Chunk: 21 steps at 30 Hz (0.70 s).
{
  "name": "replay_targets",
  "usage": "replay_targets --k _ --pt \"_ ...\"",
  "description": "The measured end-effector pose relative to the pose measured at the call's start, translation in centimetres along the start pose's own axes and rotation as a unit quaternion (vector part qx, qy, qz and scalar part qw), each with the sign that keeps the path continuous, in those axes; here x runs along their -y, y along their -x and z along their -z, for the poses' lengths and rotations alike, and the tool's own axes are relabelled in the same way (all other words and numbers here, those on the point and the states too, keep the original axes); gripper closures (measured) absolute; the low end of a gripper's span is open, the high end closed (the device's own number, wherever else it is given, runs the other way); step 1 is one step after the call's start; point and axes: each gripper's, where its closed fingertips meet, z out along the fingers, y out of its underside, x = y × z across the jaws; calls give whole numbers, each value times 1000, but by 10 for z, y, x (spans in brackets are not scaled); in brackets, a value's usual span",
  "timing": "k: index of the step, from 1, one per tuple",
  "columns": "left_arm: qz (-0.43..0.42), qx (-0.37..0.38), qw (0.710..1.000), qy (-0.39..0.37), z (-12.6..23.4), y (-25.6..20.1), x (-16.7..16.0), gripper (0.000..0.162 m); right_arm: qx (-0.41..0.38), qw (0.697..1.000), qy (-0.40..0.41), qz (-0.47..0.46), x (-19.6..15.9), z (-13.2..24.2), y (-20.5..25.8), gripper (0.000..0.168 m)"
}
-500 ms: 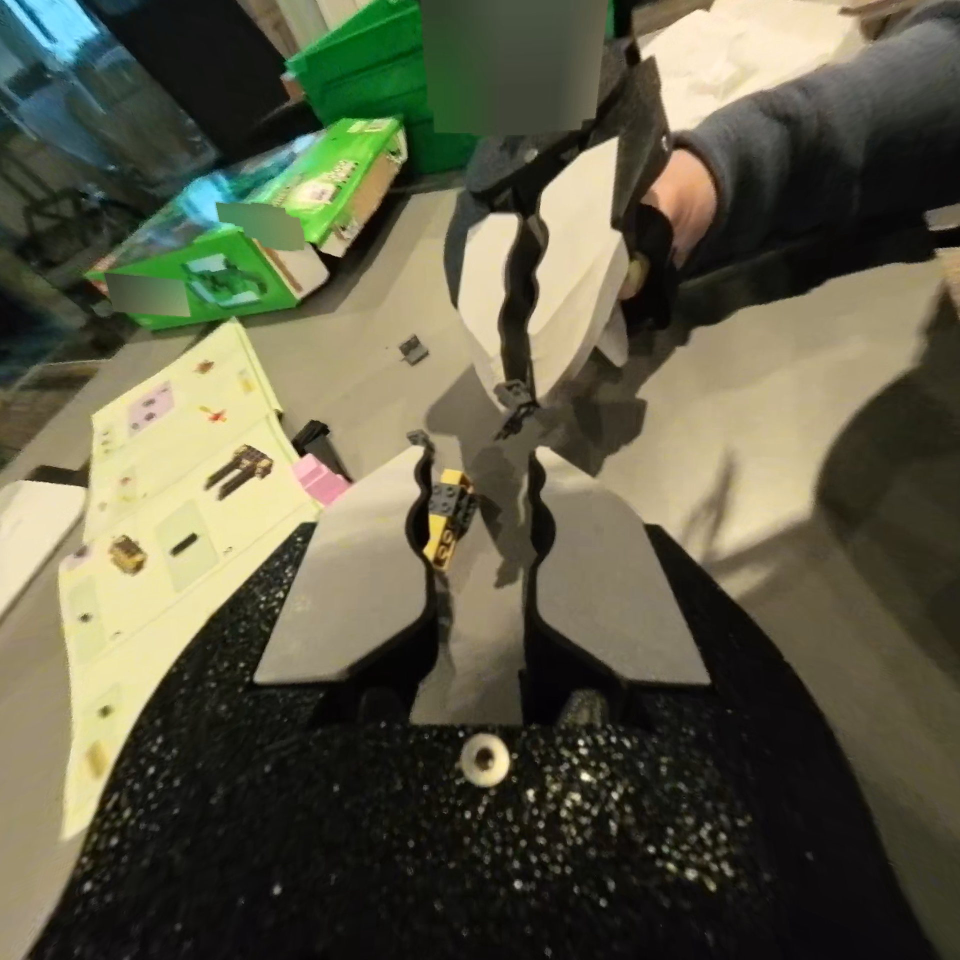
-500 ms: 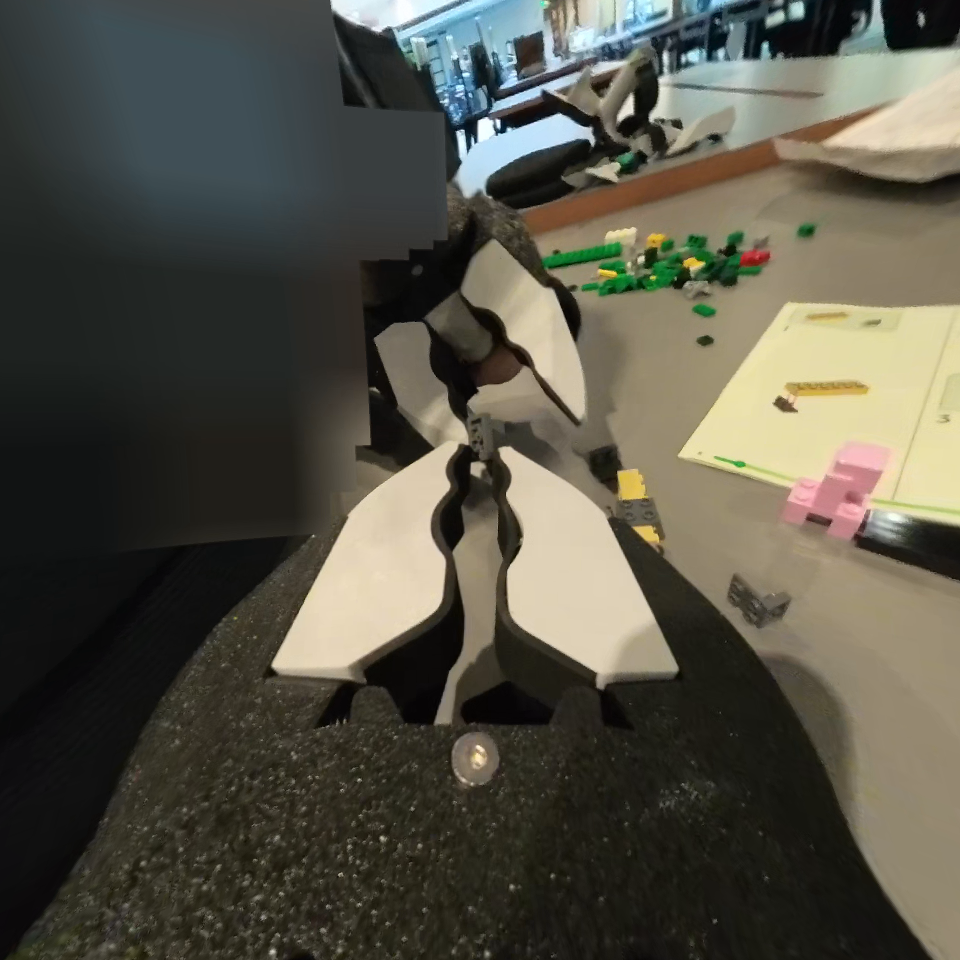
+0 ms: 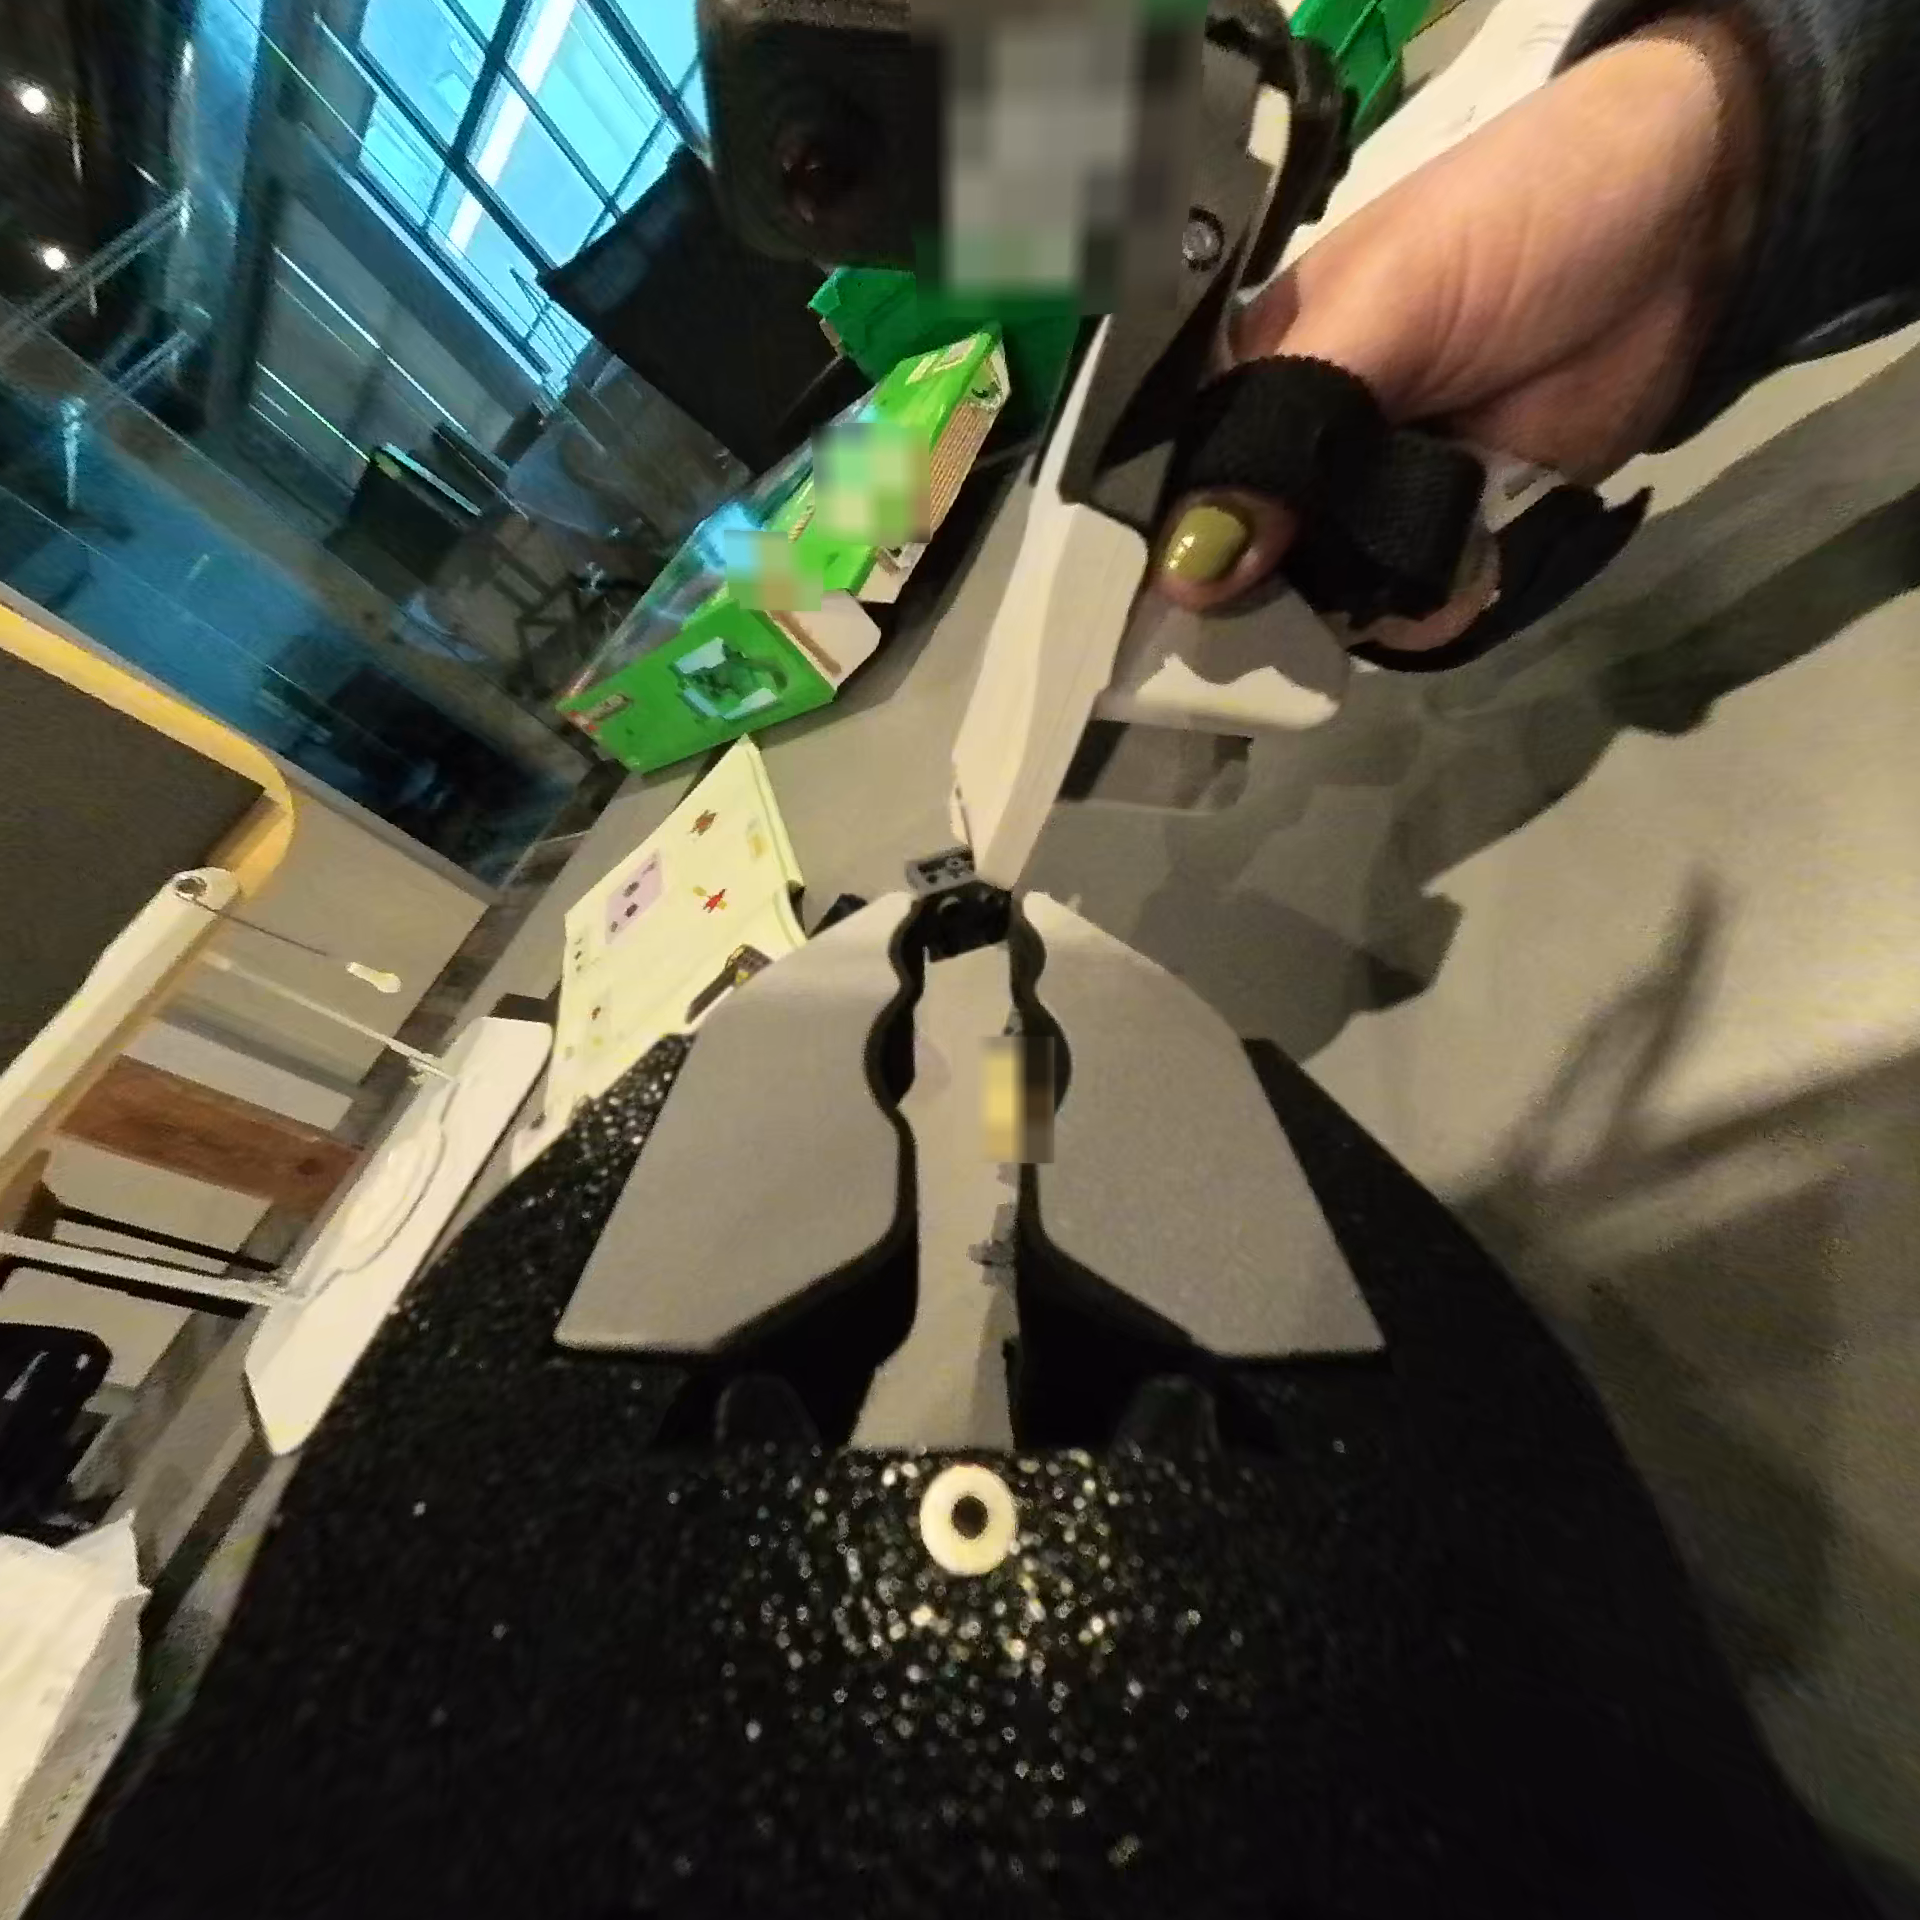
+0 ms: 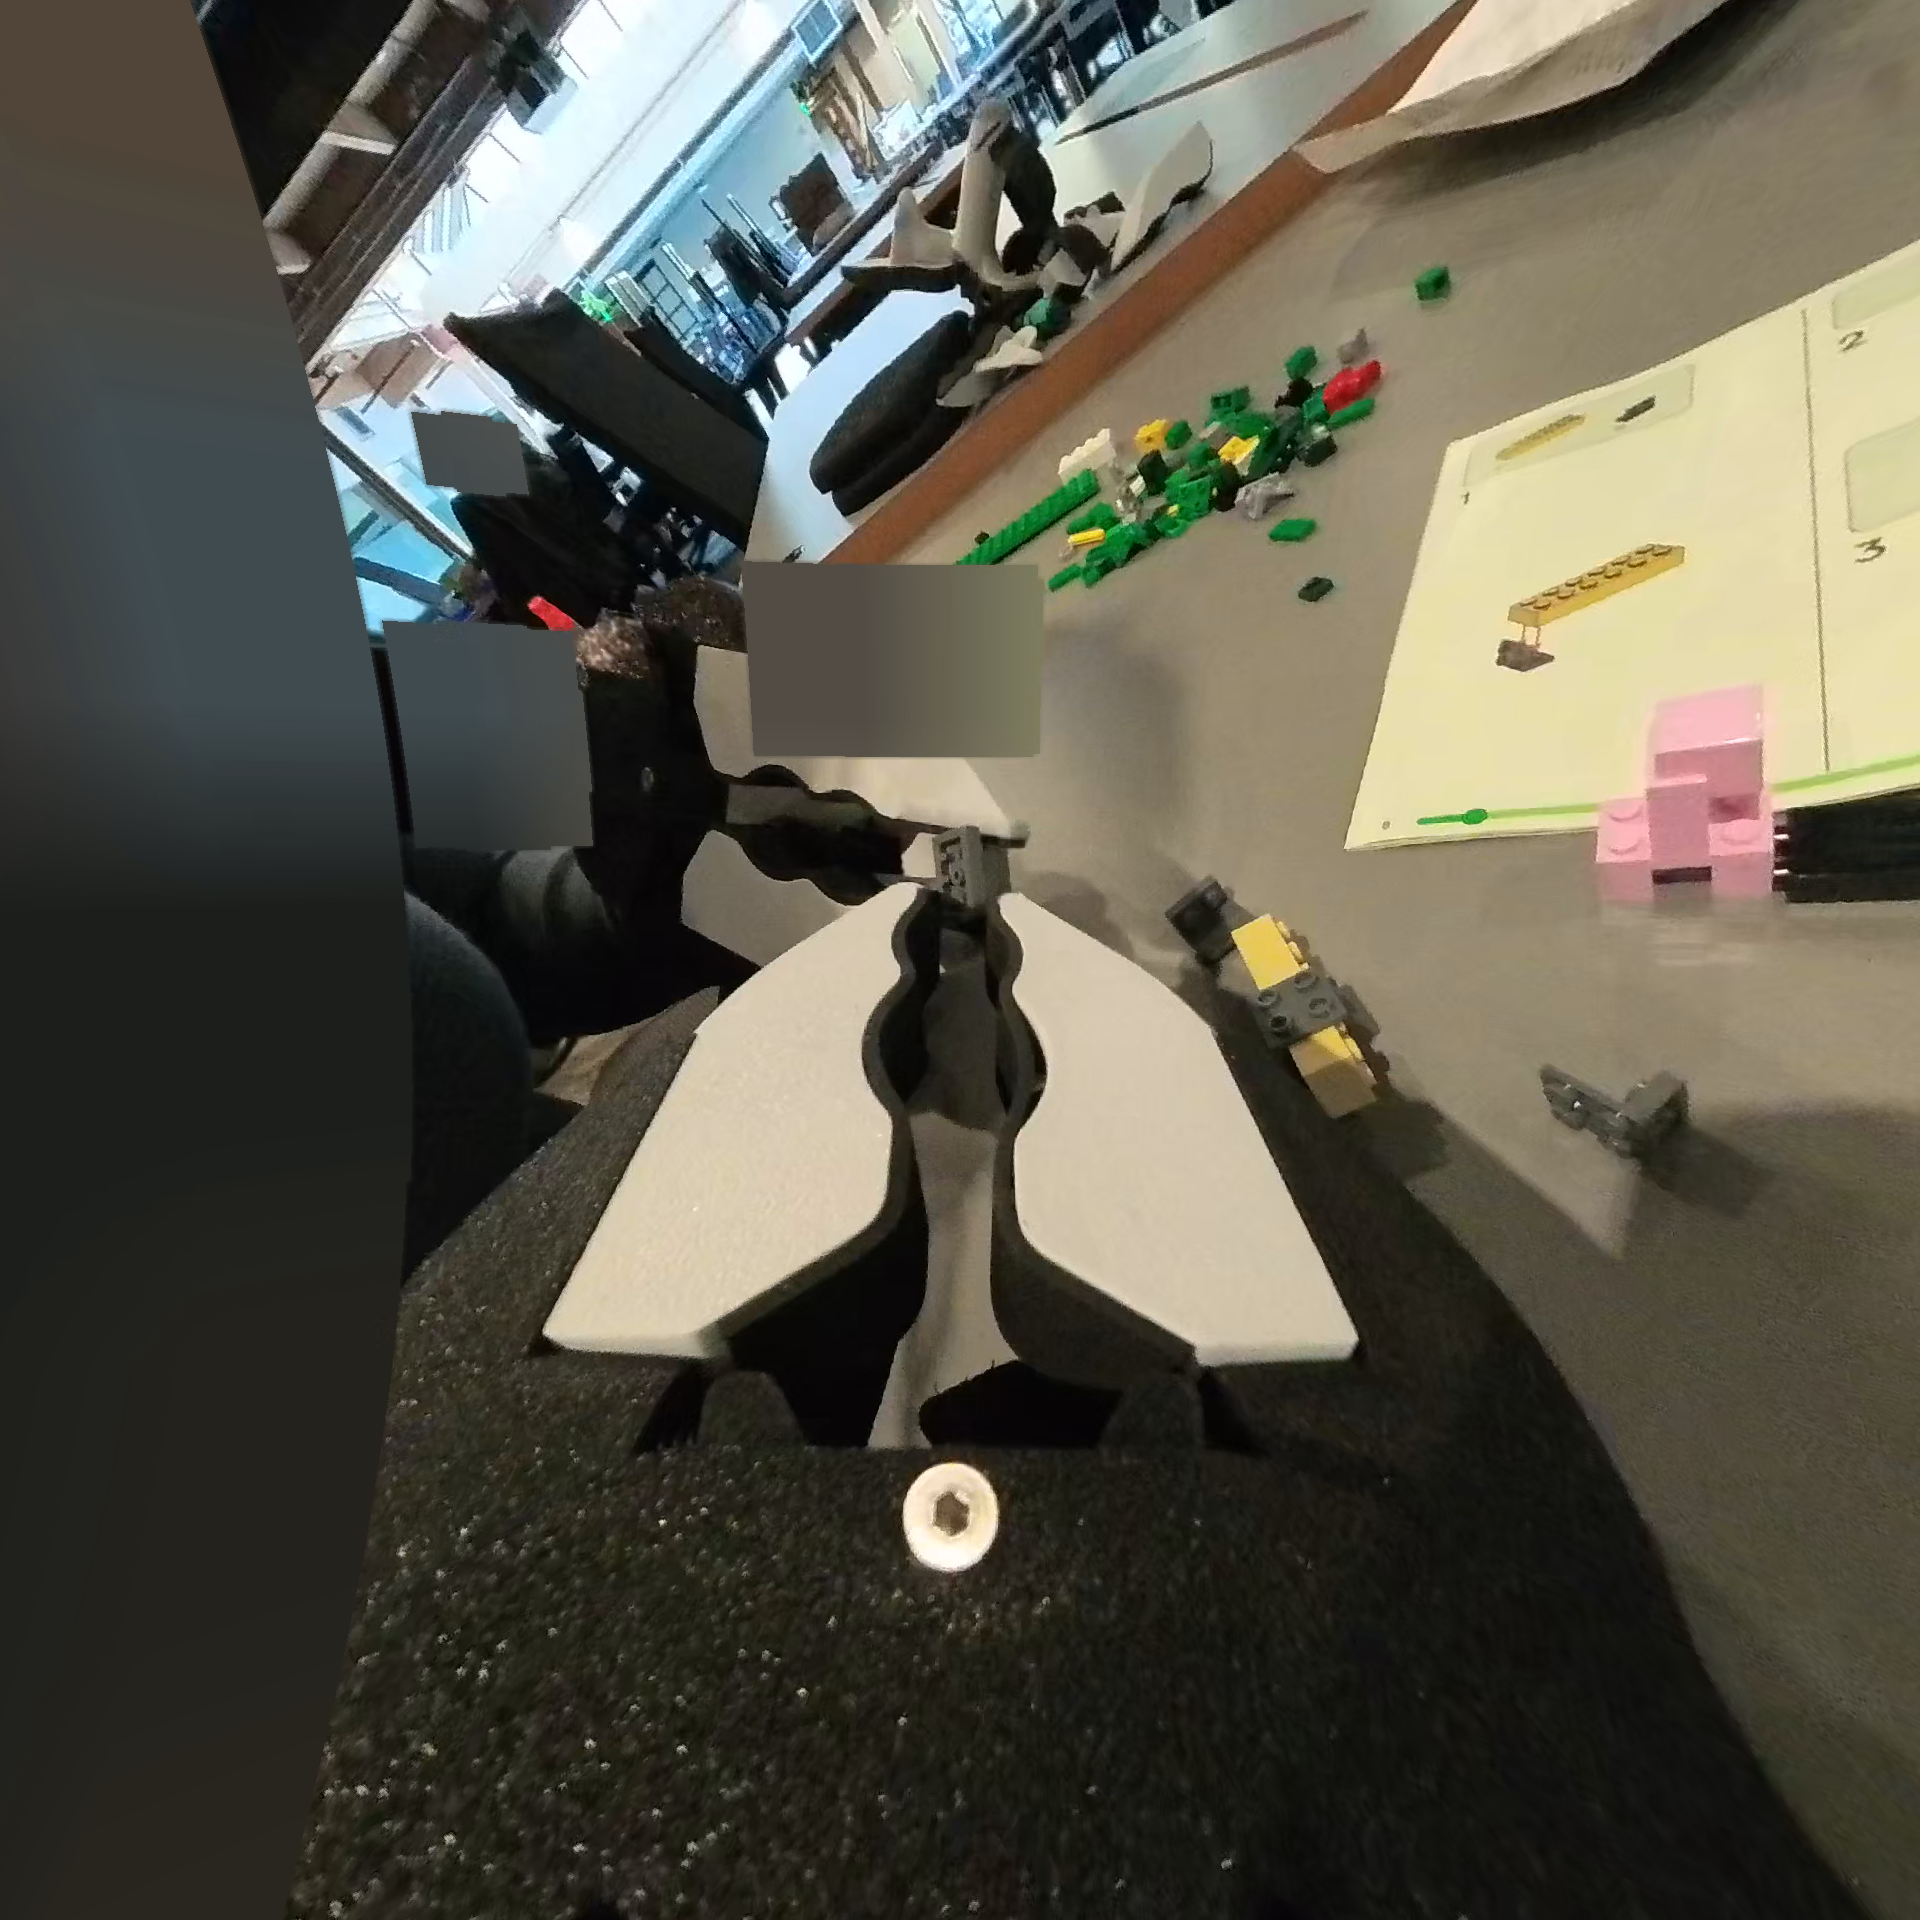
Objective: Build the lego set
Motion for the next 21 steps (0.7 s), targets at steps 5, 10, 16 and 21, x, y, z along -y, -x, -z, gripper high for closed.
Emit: replay_targets --k 5,10,16,21 --pt "49 -19 999 6 0 -1 -3 148 -4 1000 -12 -4 -1 -1 -1 160" --pt "133 -31 988 79 2 2 -27 148 -53 996 -28 60 6 14 -15 164" --pt "343 -112 919 160 6 -8 -52 148 -99 986 -20 134 7 27 -34 159" --pt "372 -121 906 161 5 -5 -54 148 -101 983 0 151 -1 22 -39 159"
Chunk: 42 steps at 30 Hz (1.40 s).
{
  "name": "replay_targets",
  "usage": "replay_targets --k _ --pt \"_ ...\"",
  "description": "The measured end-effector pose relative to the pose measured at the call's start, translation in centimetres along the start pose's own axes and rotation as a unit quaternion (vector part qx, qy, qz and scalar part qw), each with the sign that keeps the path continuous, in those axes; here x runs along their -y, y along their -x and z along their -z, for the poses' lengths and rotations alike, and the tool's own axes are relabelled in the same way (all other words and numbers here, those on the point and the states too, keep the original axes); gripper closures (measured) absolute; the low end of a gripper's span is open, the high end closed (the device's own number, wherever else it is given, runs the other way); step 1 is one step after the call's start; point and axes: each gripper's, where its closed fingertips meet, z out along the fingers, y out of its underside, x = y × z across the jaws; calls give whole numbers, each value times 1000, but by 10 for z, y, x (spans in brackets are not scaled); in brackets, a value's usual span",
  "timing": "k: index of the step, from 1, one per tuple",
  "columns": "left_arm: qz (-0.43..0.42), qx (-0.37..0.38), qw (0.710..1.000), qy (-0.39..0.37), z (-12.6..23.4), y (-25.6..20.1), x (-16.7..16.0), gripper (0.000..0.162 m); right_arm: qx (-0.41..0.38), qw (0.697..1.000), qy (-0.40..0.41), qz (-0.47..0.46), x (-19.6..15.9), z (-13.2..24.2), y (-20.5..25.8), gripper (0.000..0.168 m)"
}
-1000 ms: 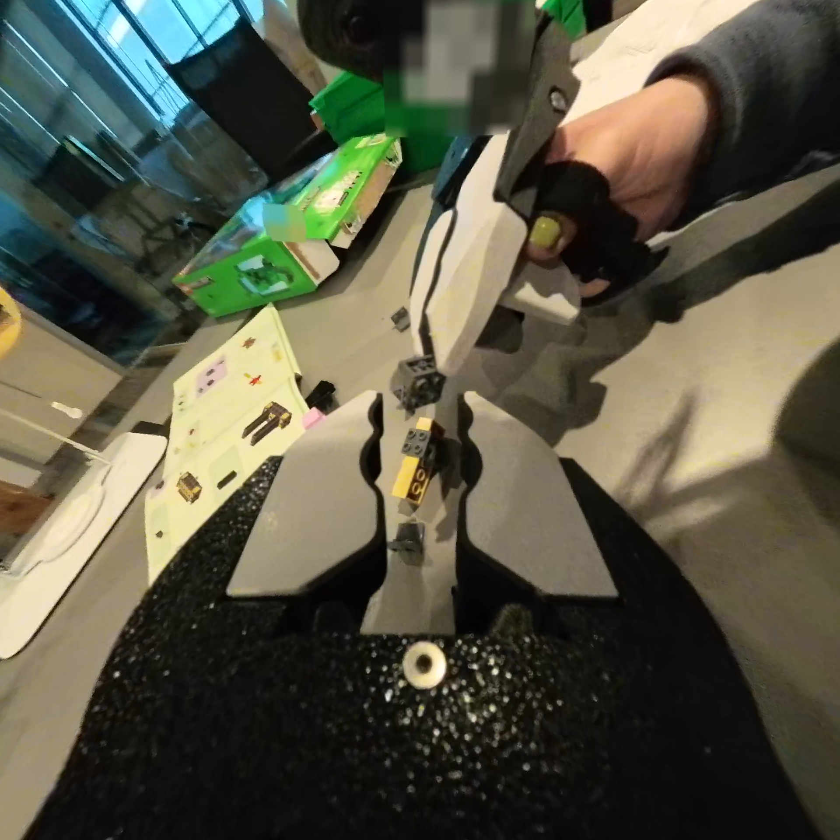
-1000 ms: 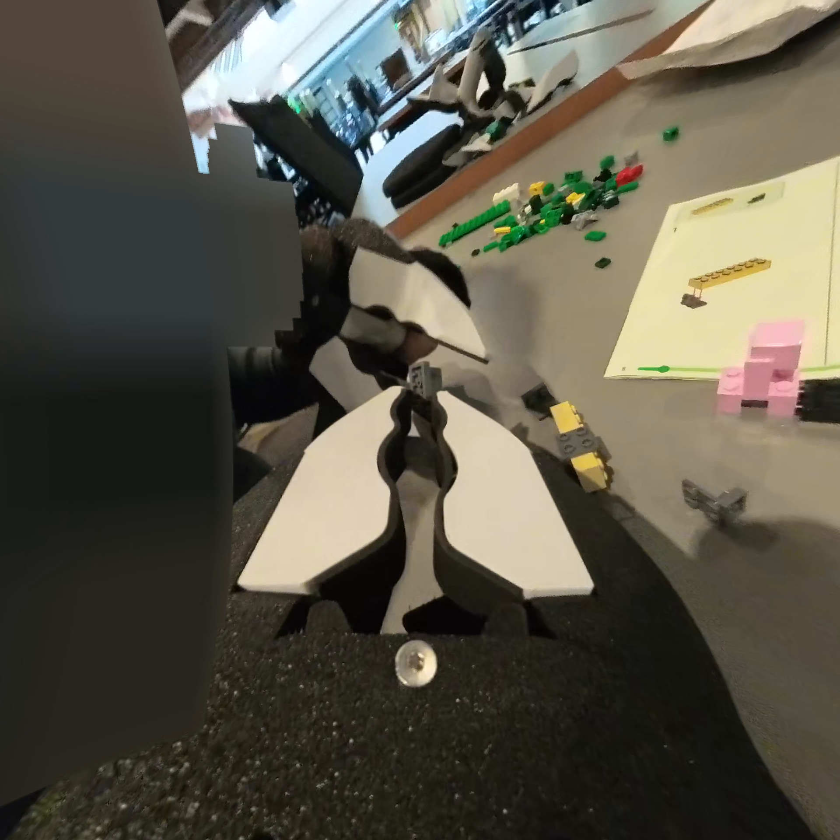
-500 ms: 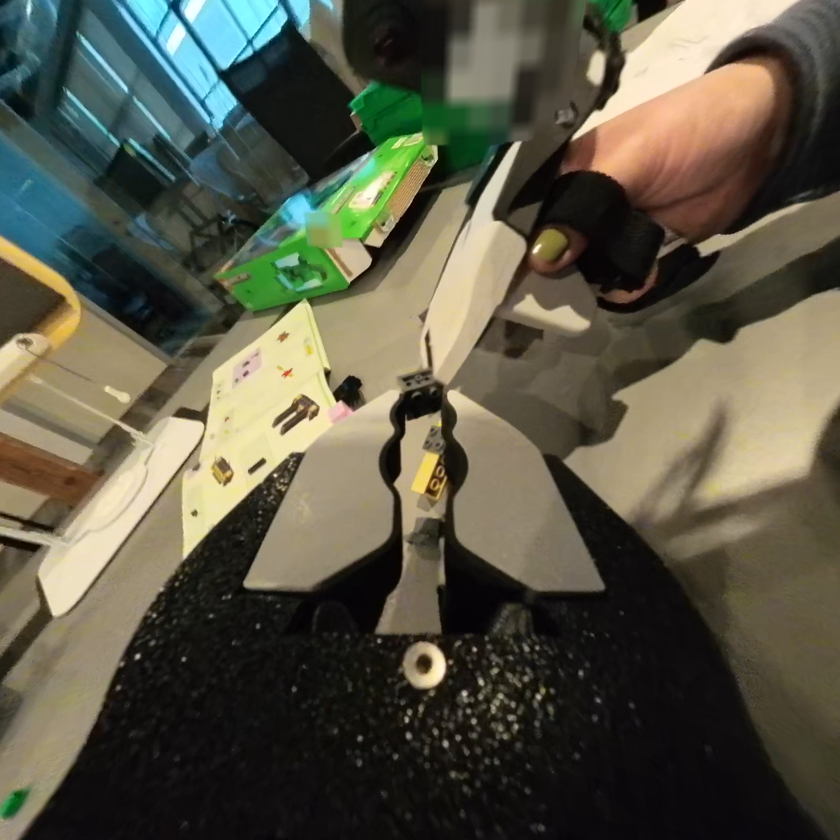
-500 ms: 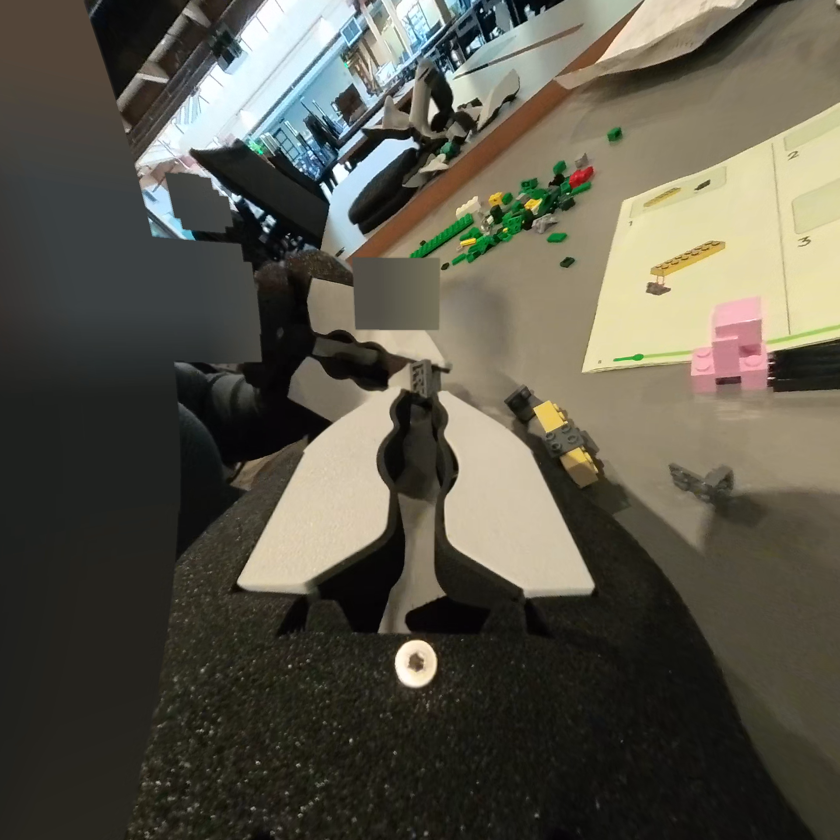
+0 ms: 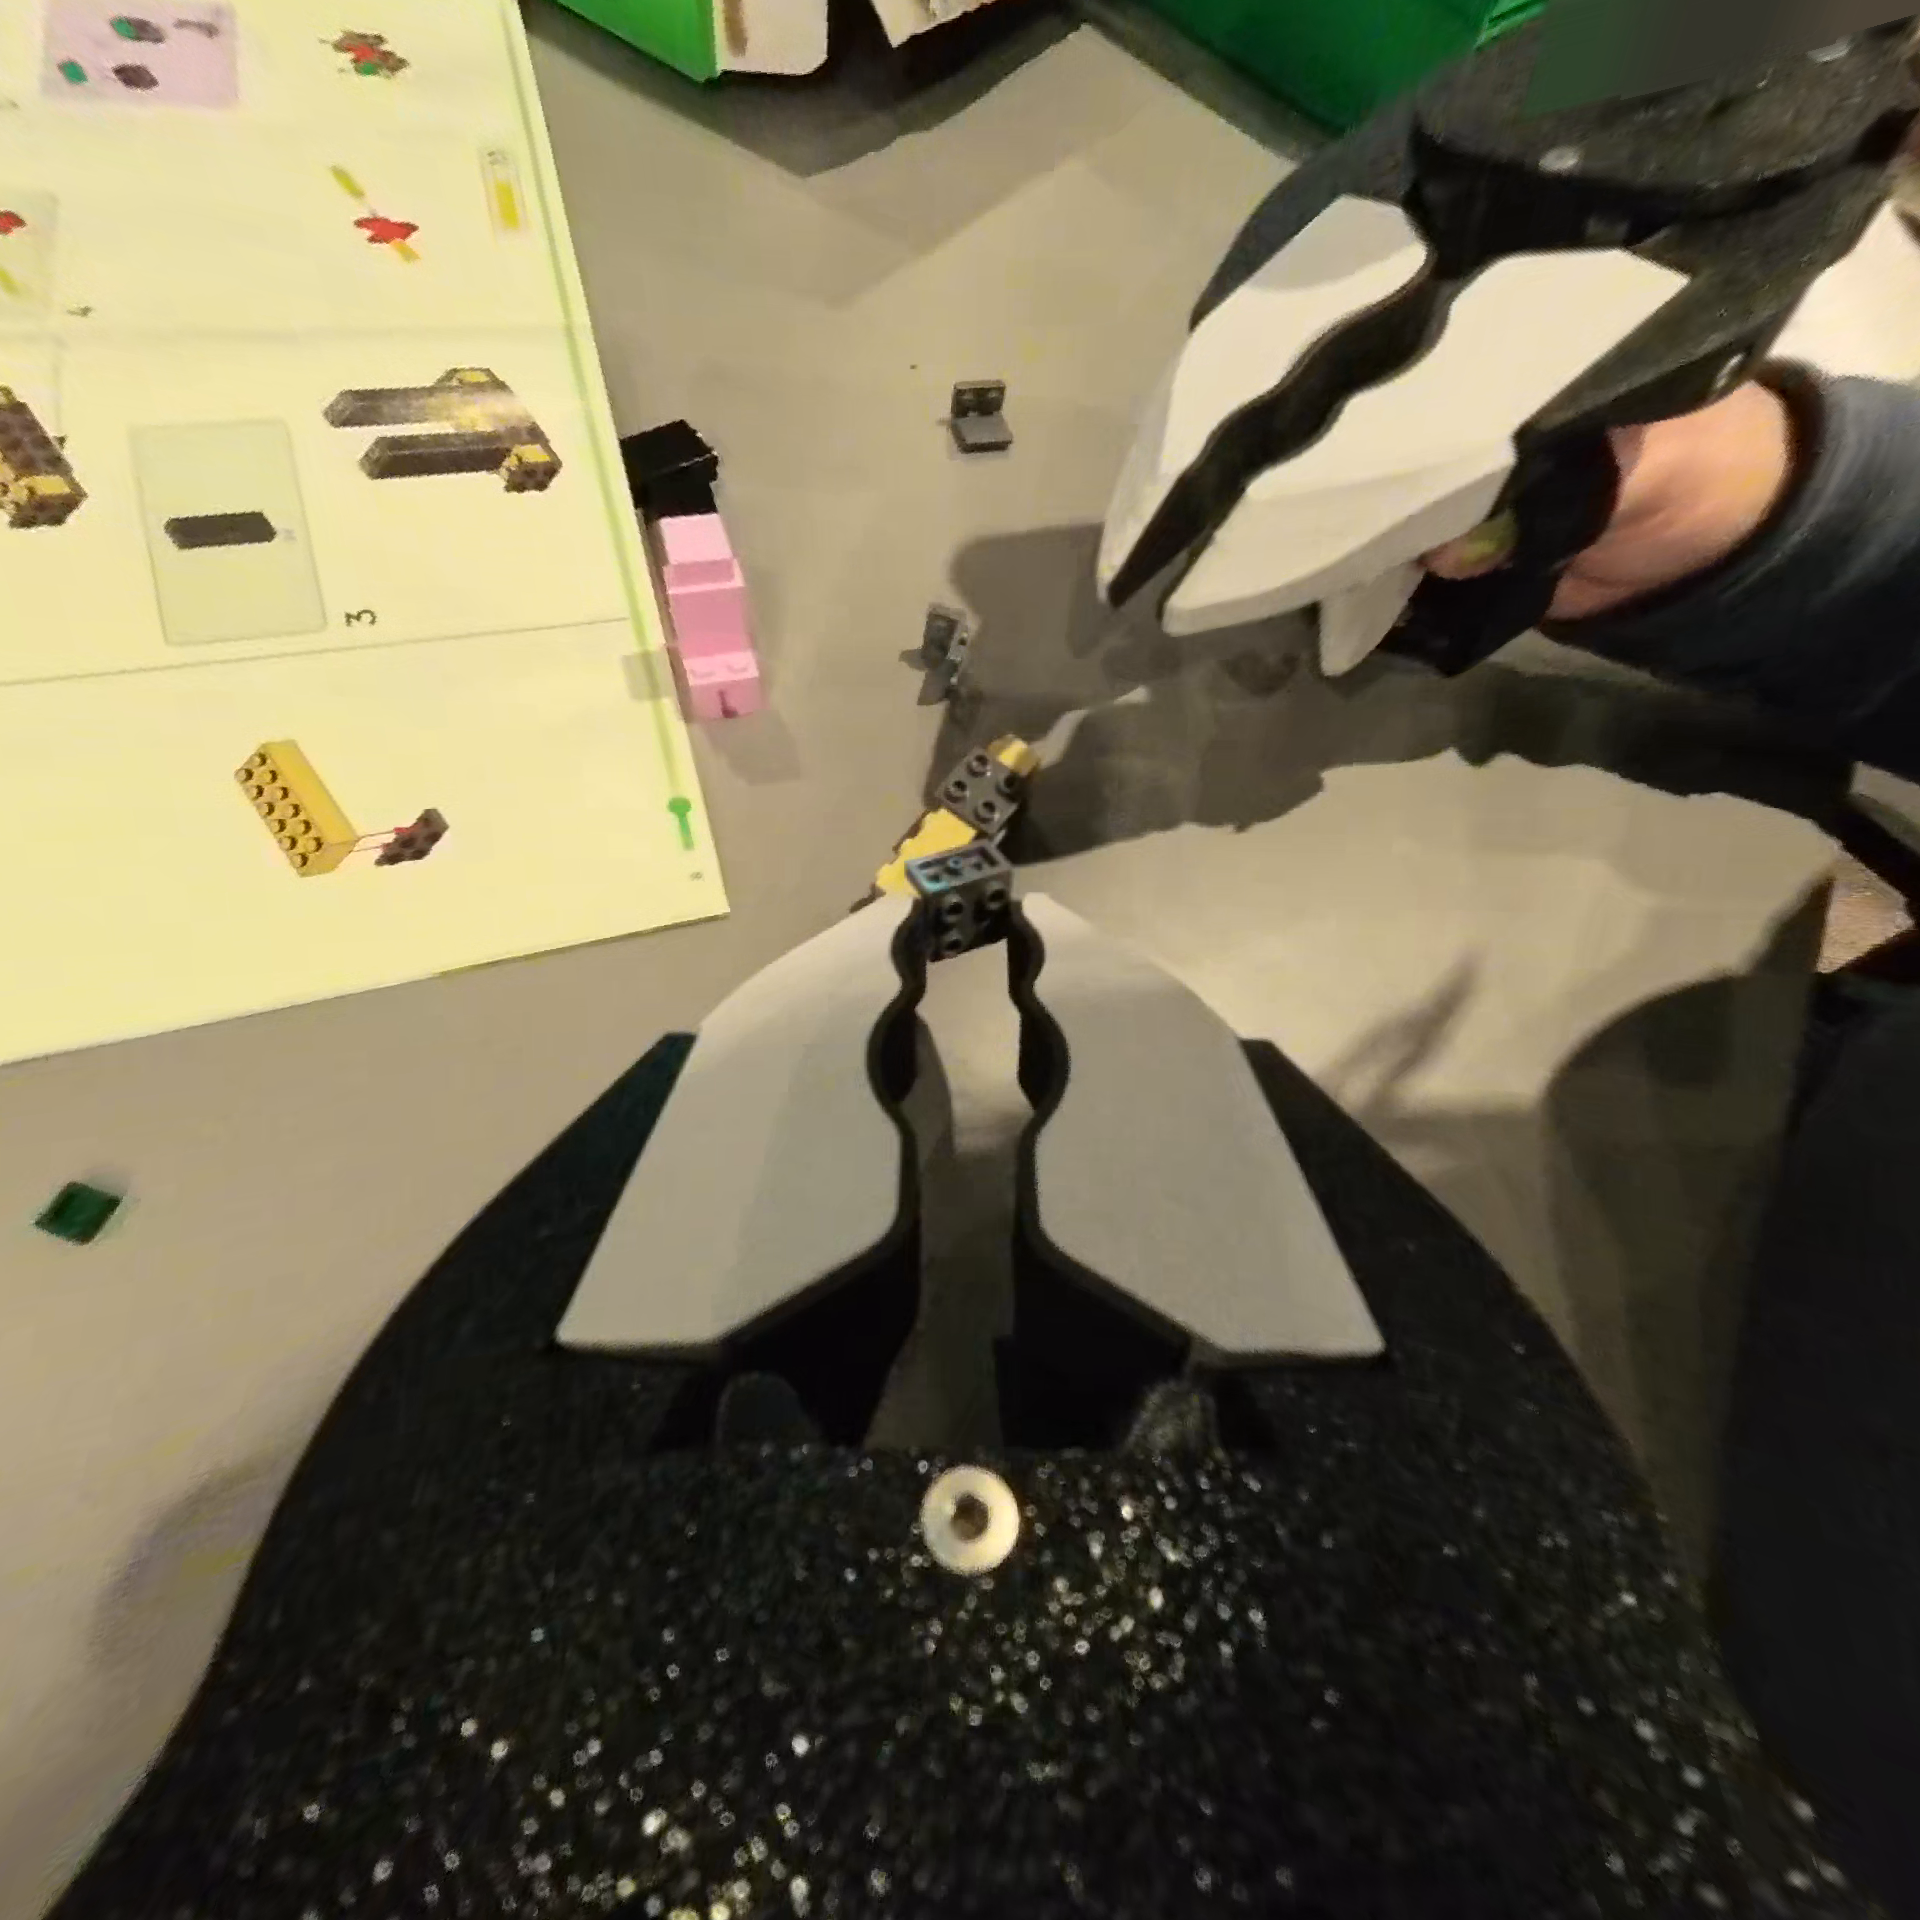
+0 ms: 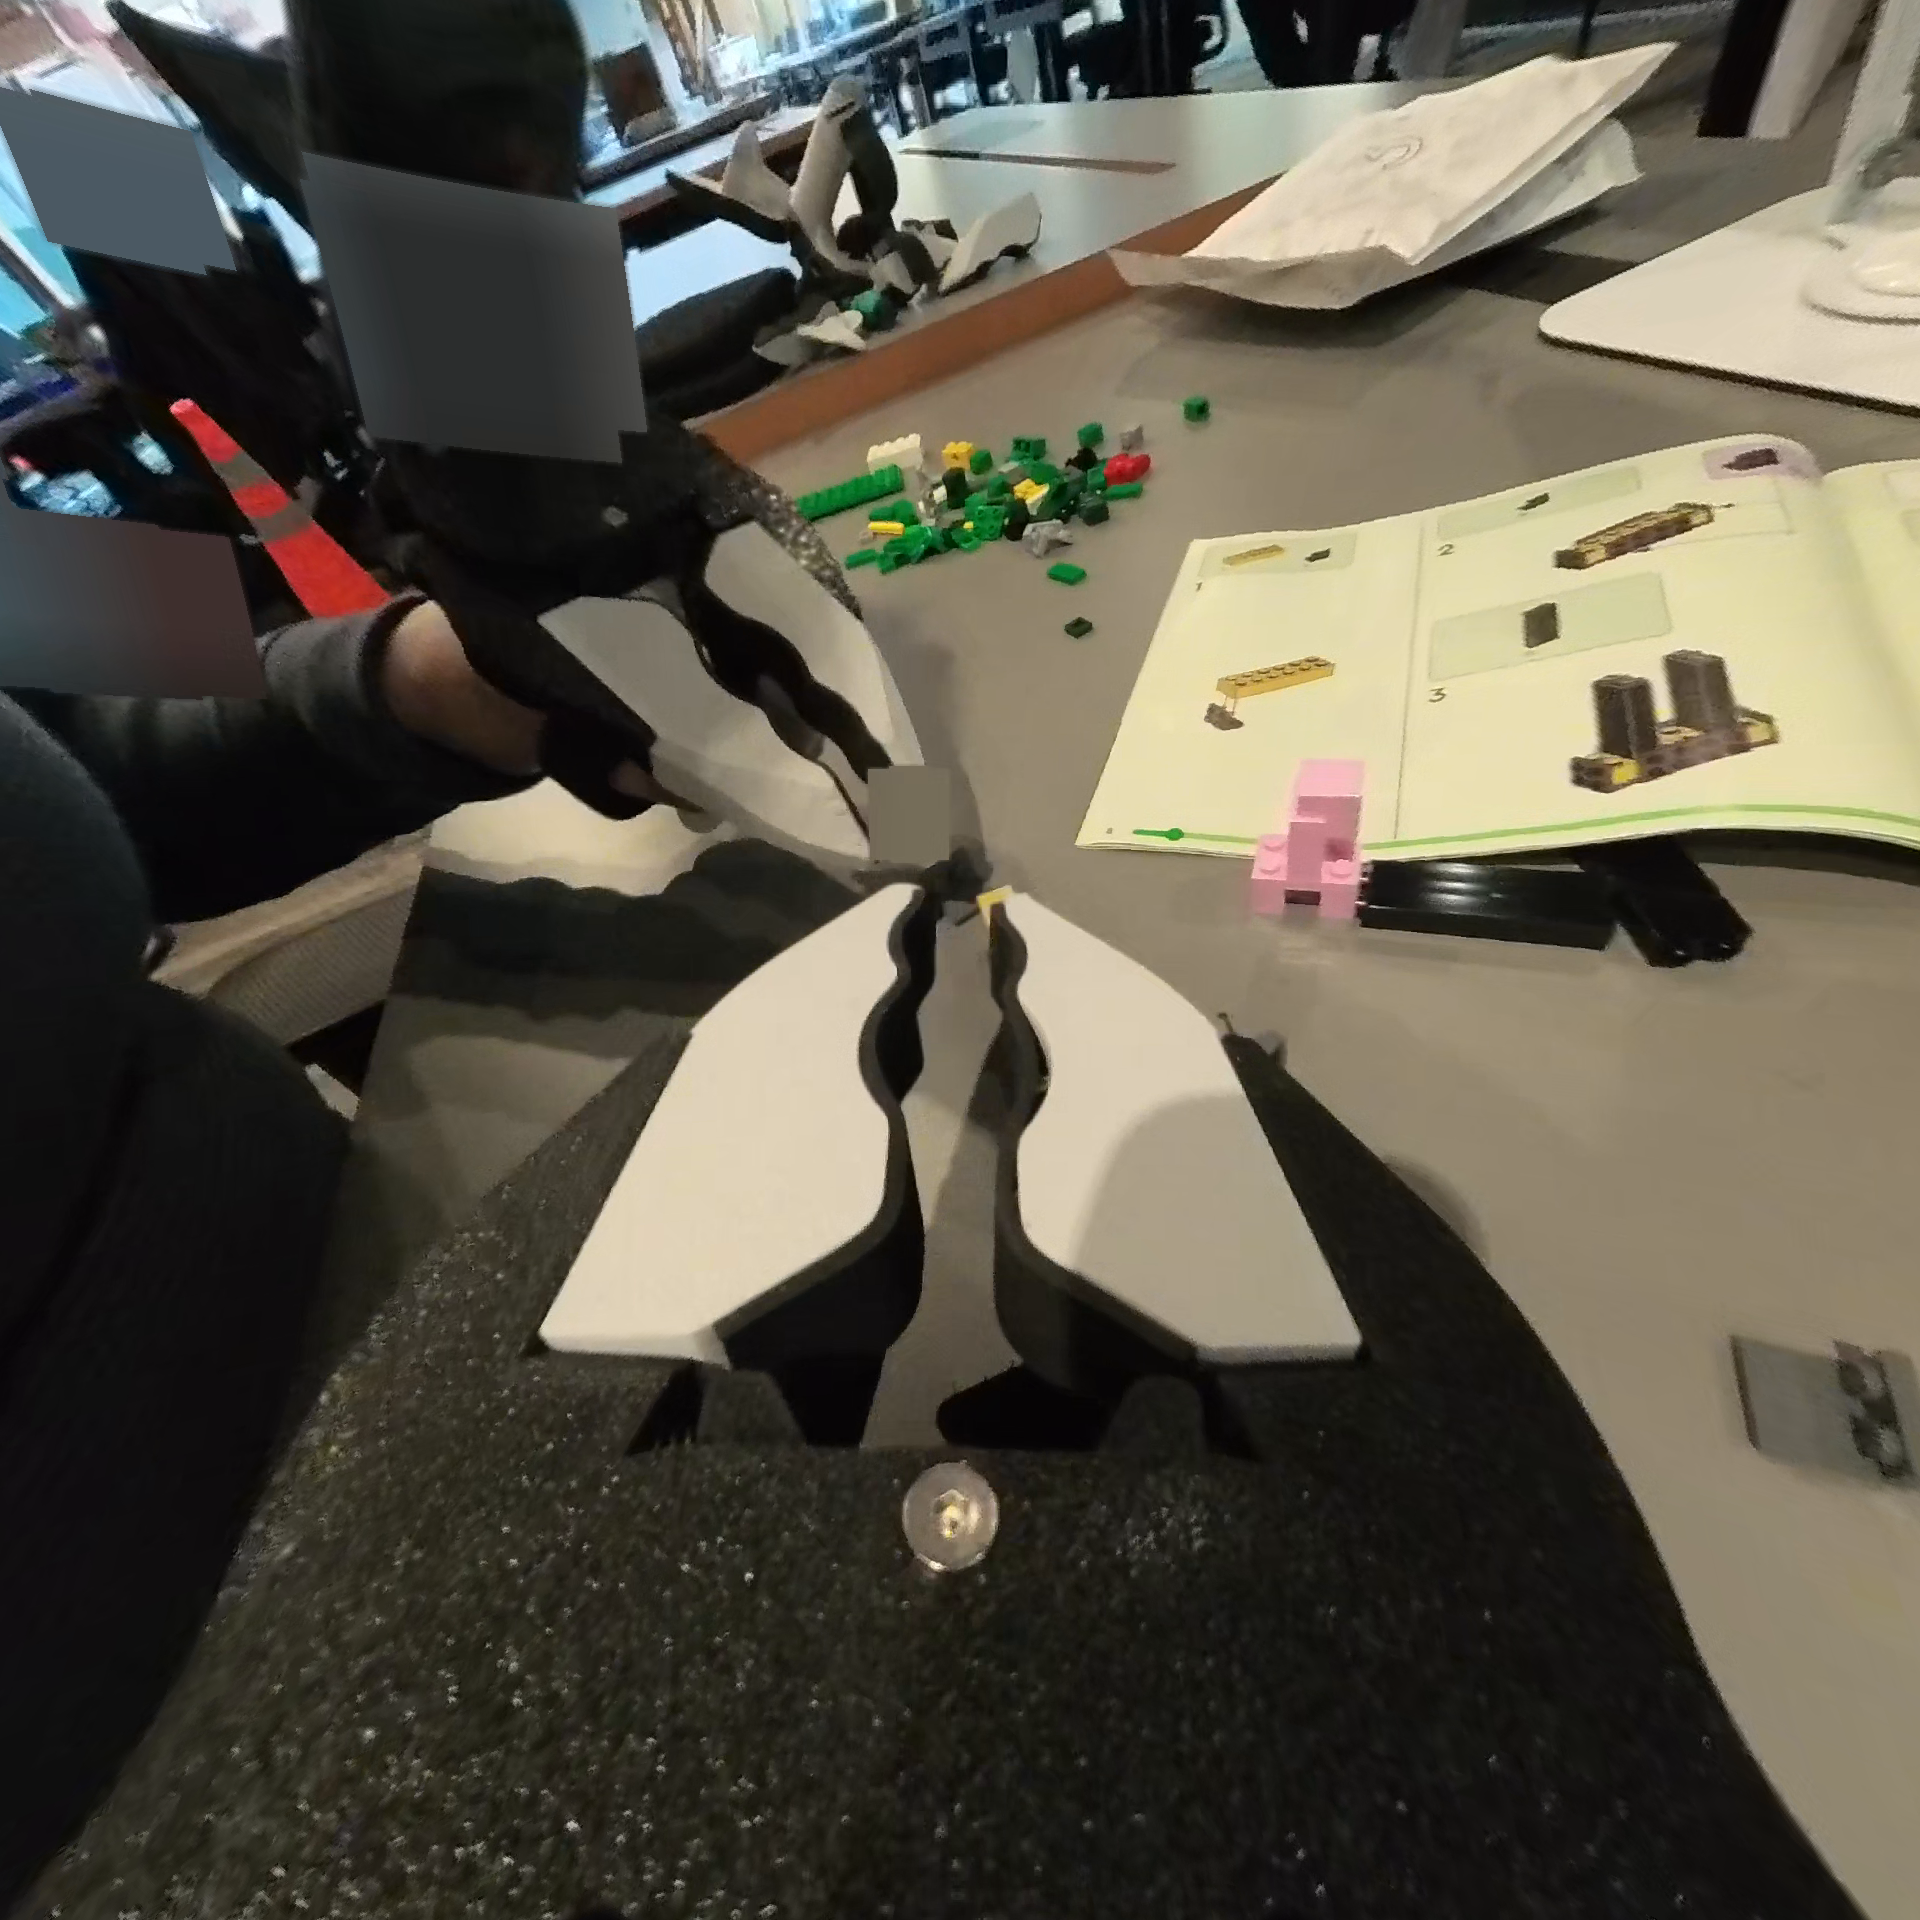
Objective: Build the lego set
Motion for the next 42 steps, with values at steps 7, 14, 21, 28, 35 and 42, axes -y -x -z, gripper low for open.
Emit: replay_targets --k 7,14,21,28,35,42 --pt "-188 -88 977 45 4 -22 -12 148 -5 998 38 39 -10 -2 -3 157" --pt "-487 -122 843 192 13 -15 -49 148 -6 999 5 43 -3 2 -10 158" --pt "-535 -168 807 183 9 -18 -54 147 -6 998 0 60 -2 2 -8 158" --pt "-439 -133 877 145 13 -19 -51 127 26 997 -2 75 -2 -1 2 159" --pt "-240 -40 965 96 19 -8 -40 132 87 977 135 140 -33 -27 30 157" --pt "-96 -57 992 63 21 -20 -39 132 63 963 212 156 -51 -45 29 156"
